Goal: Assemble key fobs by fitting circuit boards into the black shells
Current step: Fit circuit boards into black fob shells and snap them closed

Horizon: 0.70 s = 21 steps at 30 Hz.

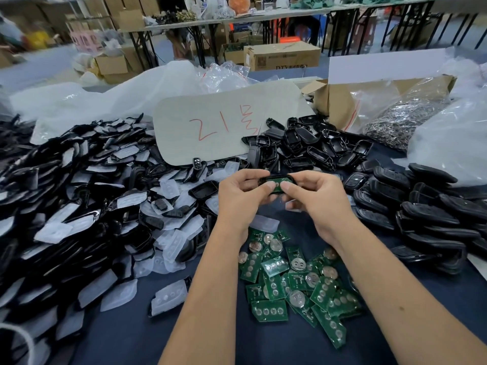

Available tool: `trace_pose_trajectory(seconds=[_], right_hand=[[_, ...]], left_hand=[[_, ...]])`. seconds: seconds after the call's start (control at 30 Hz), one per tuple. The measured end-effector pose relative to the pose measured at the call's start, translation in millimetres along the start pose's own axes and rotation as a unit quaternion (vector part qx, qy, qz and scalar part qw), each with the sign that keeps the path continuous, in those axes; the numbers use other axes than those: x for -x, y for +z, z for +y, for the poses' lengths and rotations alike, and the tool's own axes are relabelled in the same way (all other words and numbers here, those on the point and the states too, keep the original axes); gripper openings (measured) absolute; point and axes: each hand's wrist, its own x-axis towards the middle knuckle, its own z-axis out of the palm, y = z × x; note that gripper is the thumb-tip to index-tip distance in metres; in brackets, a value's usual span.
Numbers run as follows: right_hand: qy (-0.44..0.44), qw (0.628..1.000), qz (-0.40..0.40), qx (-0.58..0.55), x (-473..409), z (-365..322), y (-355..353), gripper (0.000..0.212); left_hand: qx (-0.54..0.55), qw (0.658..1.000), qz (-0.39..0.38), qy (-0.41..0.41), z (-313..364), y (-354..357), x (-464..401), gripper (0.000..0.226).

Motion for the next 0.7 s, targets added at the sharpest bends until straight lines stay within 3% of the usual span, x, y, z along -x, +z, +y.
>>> trace_pose_trajectory(seconds=[0.17, 0.3, 0.43, 0.7], right_hand=[[-0.037, 0.998, 0.021, -0.035, -4, -8, 17, 0.010], [-0.098, 0.991, -0.021, 0.089, -11, -11, 48, 0.008], [-0.231, 0.901, -0.087, 0.356, -16, -14, 87, 0.008], [-0.332, 0.819, -0.209, 0.418, 2, -24, 194, 0.013]], left_hand=[[0.122, 0.989, 0.057, -0.052, 3, 8, 3, 0.023], [0.109, 0.980, 0.165, 0.022, 24, -11, 0, 0.013], [0.038, 0.960, 0.256, 0.103, 49, -61, 5, 0.016], [-0.112, 0.895, 0.418, 0.107, 84, -164, 29, 0.013]])
